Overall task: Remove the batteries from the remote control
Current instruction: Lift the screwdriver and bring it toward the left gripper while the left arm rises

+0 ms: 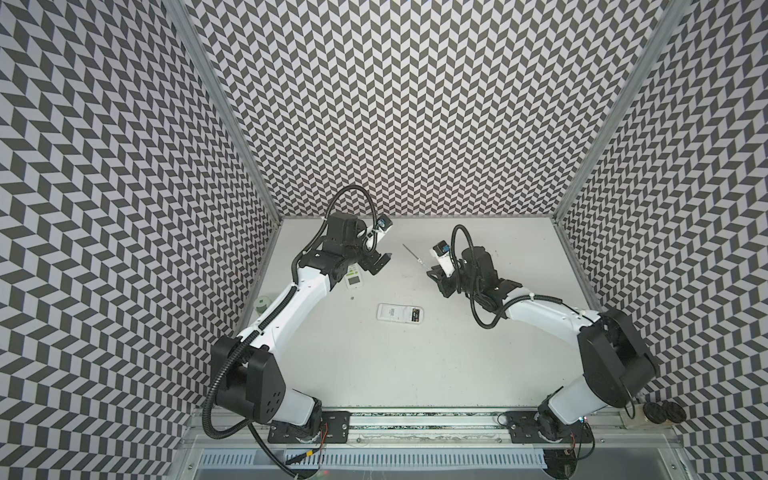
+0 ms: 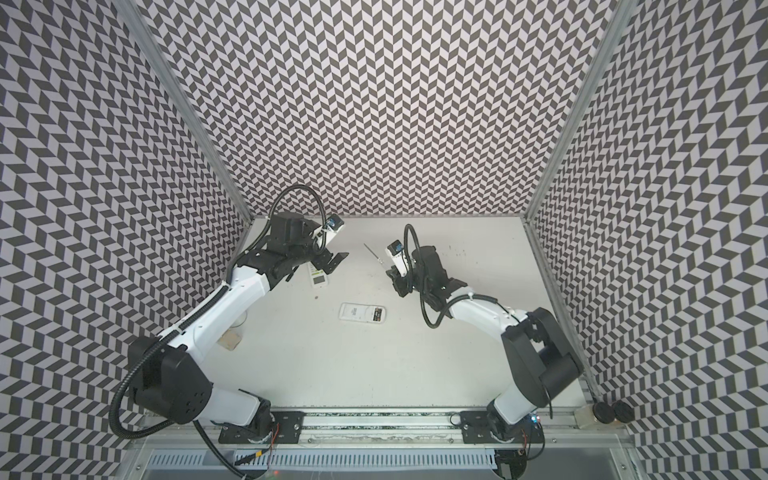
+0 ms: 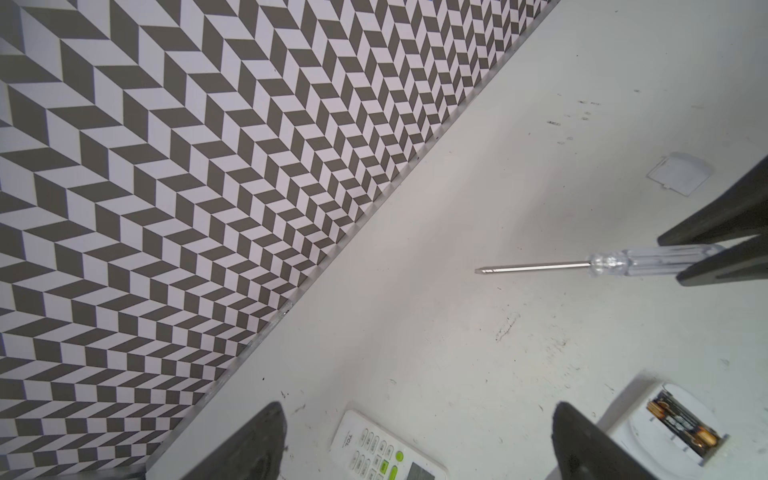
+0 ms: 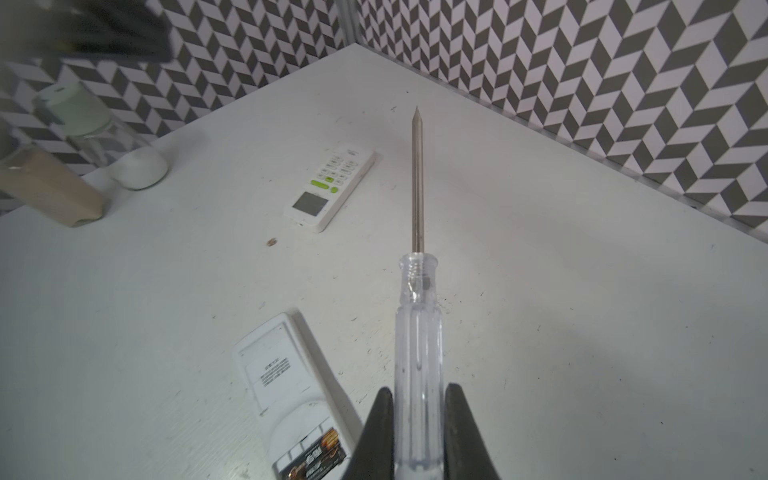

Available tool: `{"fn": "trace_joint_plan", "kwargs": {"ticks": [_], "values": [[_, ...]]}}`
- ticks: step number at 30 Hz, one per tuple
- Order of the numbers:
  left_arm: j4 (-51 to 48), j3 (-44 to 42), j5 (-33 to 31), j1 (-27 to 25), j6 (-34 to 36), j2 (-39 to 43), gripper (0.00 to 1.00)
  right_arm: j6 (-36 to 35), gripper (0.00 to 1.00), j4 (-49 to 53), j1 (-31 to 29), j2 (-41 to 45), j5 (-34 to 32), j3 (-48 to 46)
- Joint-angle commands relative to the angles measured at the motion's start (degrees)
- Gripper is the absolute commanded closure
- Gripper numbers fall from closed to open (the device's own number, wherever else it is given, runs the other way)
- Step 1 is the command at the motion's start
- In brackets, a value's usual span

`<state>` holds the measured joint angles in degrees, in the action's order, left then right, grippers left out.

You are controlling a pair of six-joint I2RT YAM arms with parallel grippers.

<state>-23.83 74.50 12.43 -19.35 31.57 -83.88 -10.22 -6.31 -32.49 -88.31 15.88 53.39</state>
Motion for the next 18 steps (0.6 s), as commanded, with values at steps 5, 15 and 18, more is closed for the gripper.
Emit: {"fn": "trace_joint_plan", "kwargs": {"ticks": [5, 15, 18], "values": [[-11.2, 1.6, 13.7, 1.1, 2.5, 0.3, 0.00, -6.1, 1.00, -7.6, -0.2, 10.5, 13.1, -9.3], [-14.5, -5.5, 20.6, 5.8, 5.2, 4.6, 0.09, -6.8, 1.00, -7.3, 1.0, 8.9, 23.5, -9.2], [-13.6, -10.9, 19.8, 5.0, 6.7, 5.6, 0.14, -6.3, 1.00, -9.3, 1.3, 8.9, 26.0, -10.0]]}}
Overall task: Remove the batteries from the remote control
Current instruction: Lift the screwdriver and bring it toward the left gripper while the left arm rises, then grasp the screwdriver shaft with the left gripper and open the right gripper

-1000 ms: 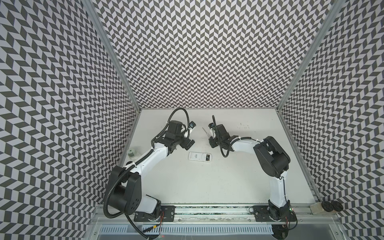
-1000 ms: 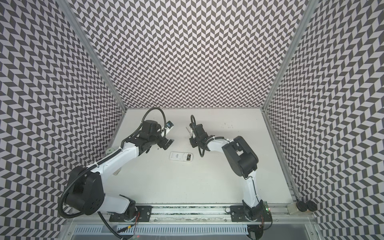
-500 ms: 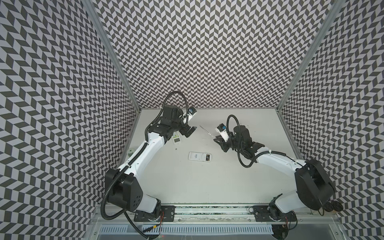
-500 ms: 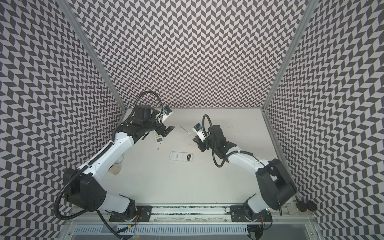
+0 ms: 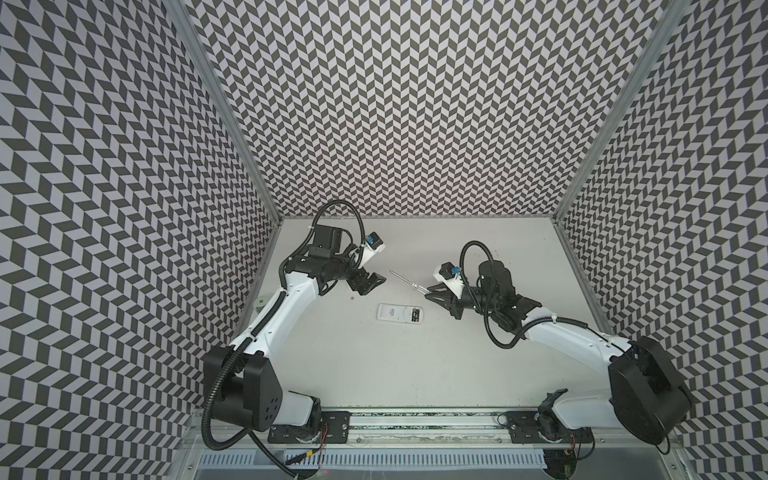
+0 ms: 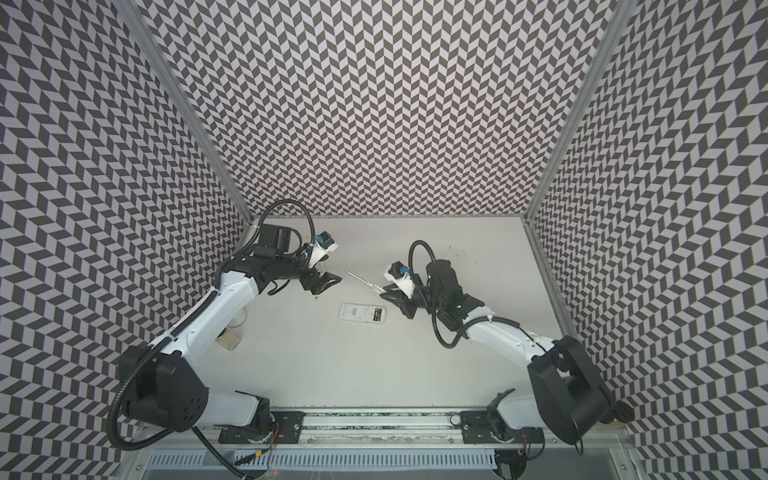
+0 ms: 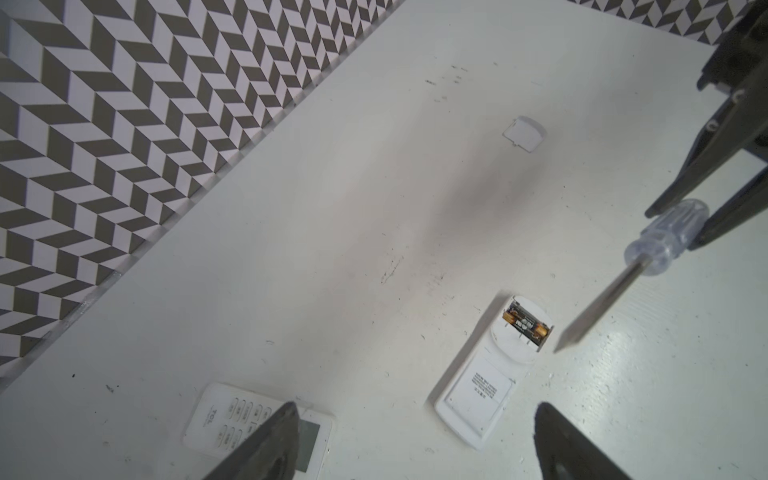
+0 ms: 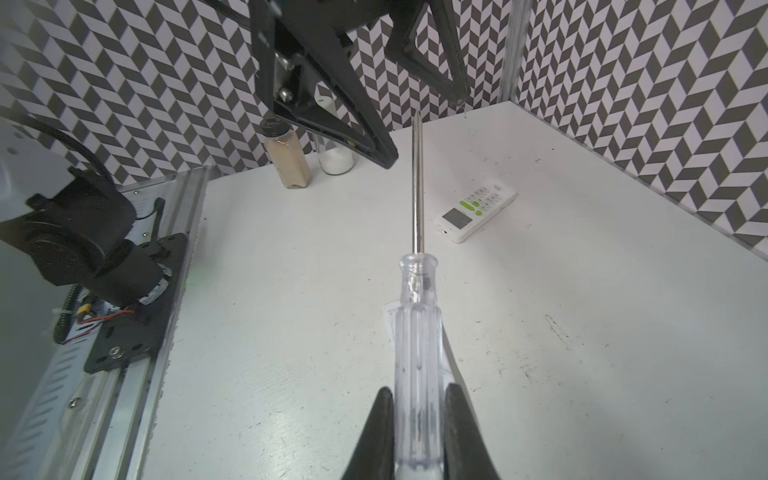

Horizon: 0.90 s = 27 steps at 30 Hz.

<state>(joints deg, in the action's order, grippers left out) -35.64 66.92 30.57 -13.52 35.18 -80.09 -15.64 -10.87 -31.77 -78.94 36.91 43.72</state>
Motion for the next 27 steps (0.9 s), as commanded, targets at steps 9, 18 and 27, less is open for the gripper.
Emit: {"fn": "trace_joint_plan", "kwargs": {"ticks": [9, 18, 27], "values": [[-4.6, -4.4, 14.8, -1.4, 6.6, 2.5, 0.16, 0.6, 1.00, -5.6, 1.6, -4.7, 15.3, -0.1], [-4.5, -4.7, 24.1, -1.4, 5.7, 2.1, 0.26, 2.5, 1.00, -6.2, 1.5, -9.2, 24.0, 1.3], [-0.7, -7.7, 31.5, -2.2, 0.7, 1.3, 0.65, 5.0, 1.00, -8.8, 1.4, -9.3, 24.9, 1.0]]}}
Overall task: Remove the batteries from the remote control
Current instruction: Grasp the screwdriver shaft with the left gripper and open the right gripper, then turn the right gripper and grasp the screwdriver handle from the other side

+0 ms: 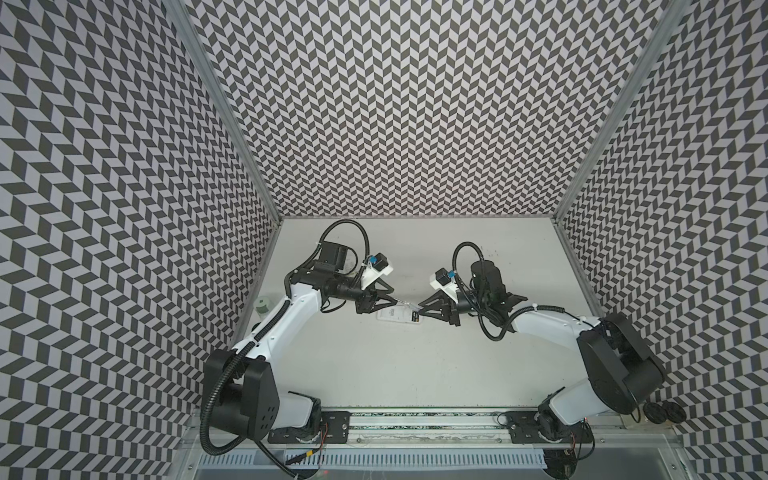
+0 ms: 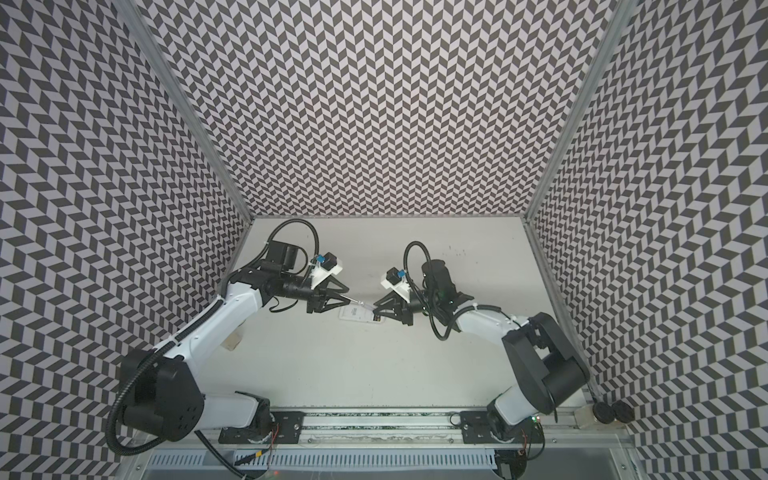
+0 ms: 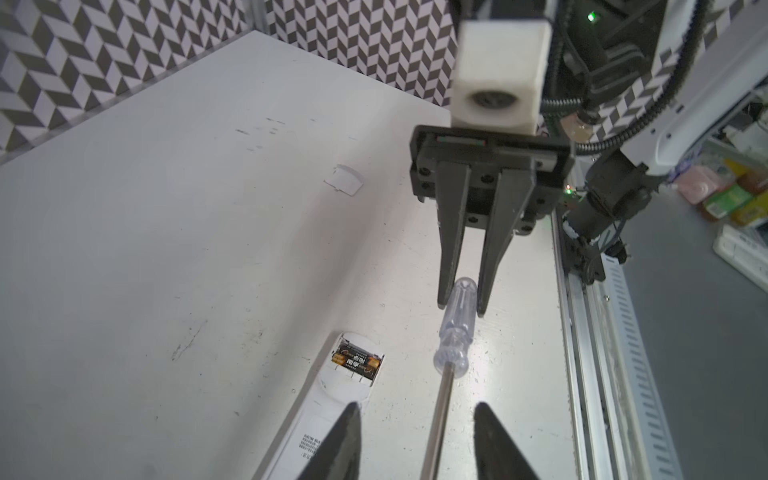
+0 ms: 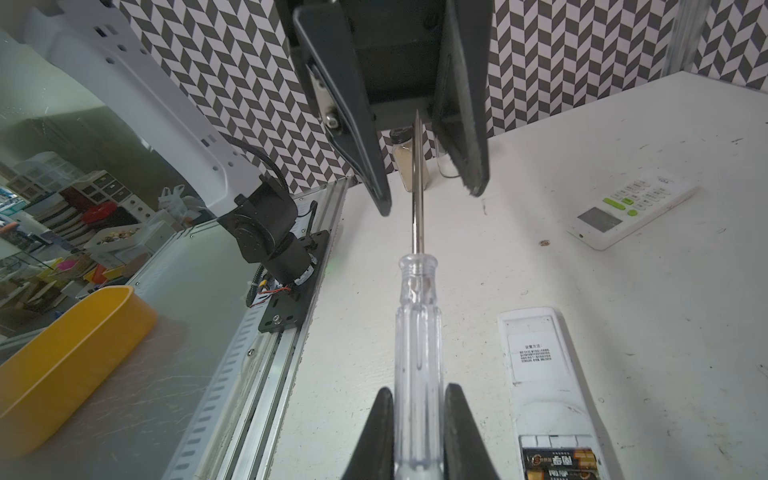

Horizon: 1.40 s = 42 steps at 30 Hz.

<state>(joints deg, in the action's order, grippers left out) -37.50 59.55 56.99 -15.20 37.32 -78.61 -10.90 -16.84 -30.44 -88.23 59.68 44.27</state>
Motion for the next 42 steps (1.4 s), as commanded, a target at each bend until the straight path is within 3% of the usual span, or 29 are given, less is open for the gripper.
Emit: {"fn": "trace_joint_plan", "kwargs": {"ticks": [1, 4, 8, 11, 15, 20, 22, 28, 39, 41, 42], "values": [[1.1, -0.6, 5.5, -0.4, -1.4, -0.2, 0.66, 0.1, 1.00, -2.9, 0.1, 0.0, 1.9, 0.4], [2.7, -1.8, 5.2, -0.4, -1.6, -0.4, 0.70, 1.6, 1.00, -6.0, 0.2, 0.0, 1.5, -0.8], [2.0, -0.5, 5.4, -0.5, -2.3, -0.4, 0.78, 0.6, 1.00, -3.0, 0.2, -1.1, 1.8, 0.8], [3.5, -1.7, 5.7, -0.5, -2.4, -0.4, 0.87, 2.1, 1.00, -6.2, 0.2, -1.0, 1.5, -0.5], [3.8, -1.1, 4.0, -0.5, -4.2, -0.1, 1.00, 0.6, 0.96, -1.8, 0.1, -1.0, 1.3, 1.2], [7.6, -1.9, 0.1, -0.4, -8.4, 0.0, 1.00, 3.9, 0.73, -6.2, 0.1, 0.5, -0.8, -0.2], [7.6, -1.0, -0.4, -0.1, -9.6, 0.1, 1.00, 3.2, 0.68, -3.7, 0.3, 1.2, -1.8, 0.8], [12.1, 0.3, -1.2, 0.6, -18.0, -0.3, 1.00, 9.2, 0.52, -10.3, 1.6, 7.9, -12.4, -2.6], [10.1, 17.2, -1.8, 1.1, -28.0, -5.0, 1.00, 16.5, 0.35, -11.2, 2.8, 28.7, -35.5, -7.3], [12.9, 16.4, 1.0, 1.8, -31.5, -5.1, 1.00, 19.0, 0.22, -11.8, 2.8, 31.3, -40.5, -8.6], [15.1, 15.3, 2.9, 2.2, -33.4, -5.1, 1.00, 21.5, 0.11, -12.5, 2.8, 32.6, -43.9, -9.8]]}}
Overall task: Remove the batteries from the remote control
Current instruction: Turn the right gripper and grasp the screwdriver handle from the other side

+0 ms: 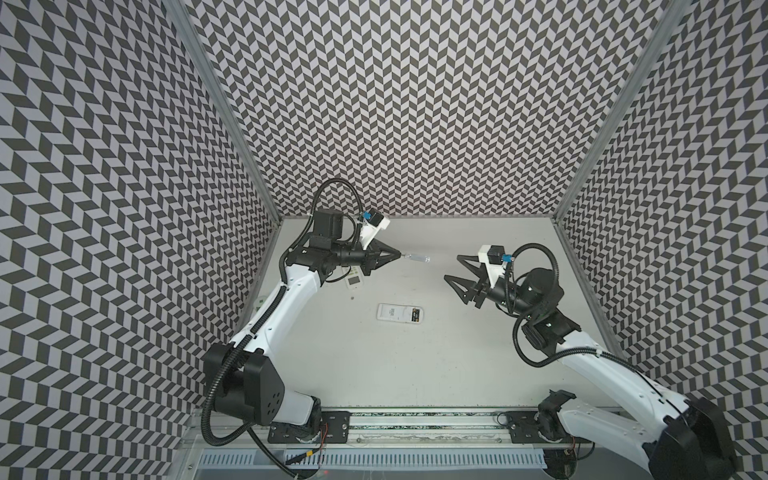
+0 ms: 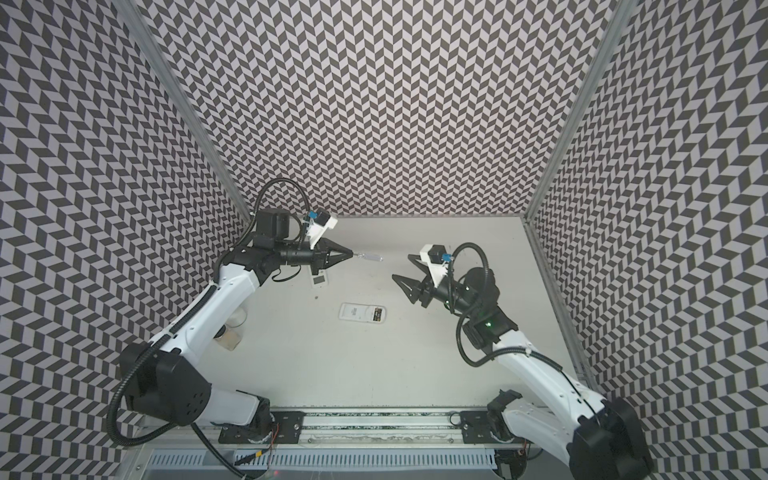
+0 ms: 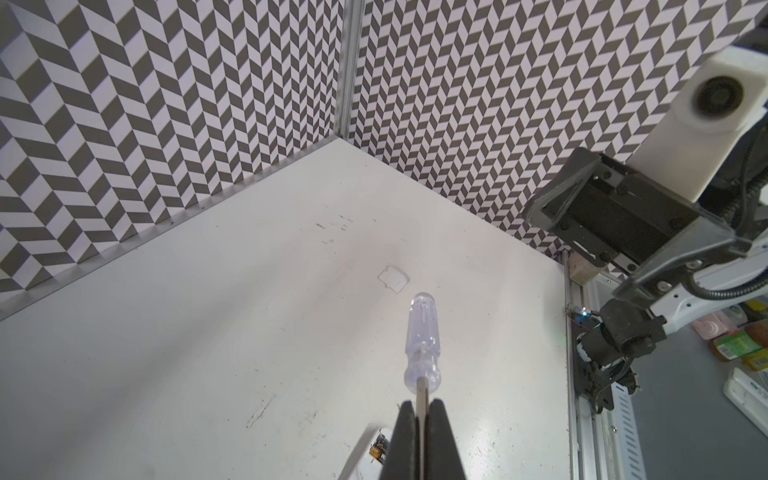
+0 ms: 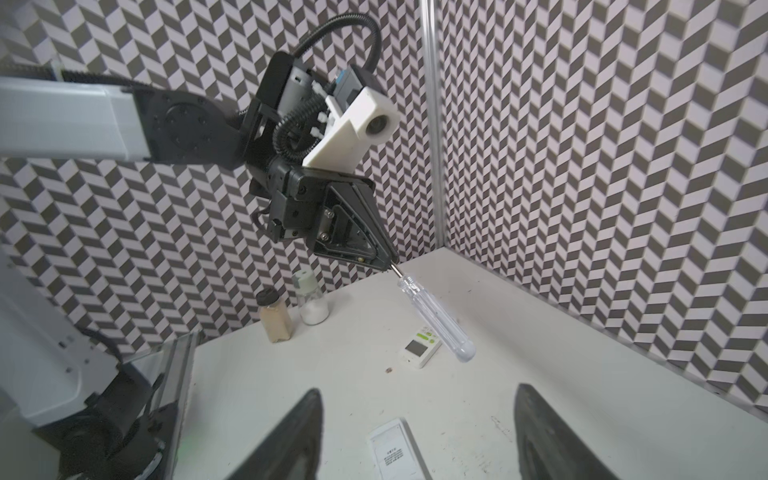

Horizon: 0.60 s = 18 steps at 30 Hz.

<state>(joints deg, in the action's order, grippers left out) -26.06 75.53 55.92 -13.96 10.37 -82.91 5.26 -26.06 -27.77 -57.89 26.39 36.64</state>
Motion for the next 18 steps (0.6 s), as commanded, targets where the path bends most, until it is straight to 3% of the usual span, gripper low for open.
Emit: {"fn": "trace_joint_plan", "kwargs": {"ticks": [1, 3, 7, 12, 15, 18], "values": [[5.7, -2.0, 5.5, 1.2, -8.4, -0.5, 1.00, 8.3, 0.01, -4.4, 0.2, 3.1, -14.2, -3.5], [7.7, -4.1, 8.4, 1.5, -9.6, 0.0, 1.00, 12.4, 0.01, -8.9, 0.3, 3.5, -16.2, -6.3], [9.9, -8.7, 14.0, 1.6, -7.6, 1.4, 1.00, 12.9, 0.01, -5.8, 0.4, -0.2, -9.4, -3.1], [17.6, -13.5, 18.8, 1.5, -12.7, 1.4, 1.00, 16.5, 0.01, -0.6, 0.8, -6.6, -3.9, 2.5], [20.4, -15.0, 19.0, 1.5, -14.7, 1.1, 1.00, 19.7, 0.01, -3.0, 1.5, -9.3, 0.7, 2.3], [20.8, -14.7, 20.3, 1.5, -15.5, 1.3, 1.00, 27.6, 0.00, -9.3, 2.9, -12.1, 4.1, 0.4]]}}
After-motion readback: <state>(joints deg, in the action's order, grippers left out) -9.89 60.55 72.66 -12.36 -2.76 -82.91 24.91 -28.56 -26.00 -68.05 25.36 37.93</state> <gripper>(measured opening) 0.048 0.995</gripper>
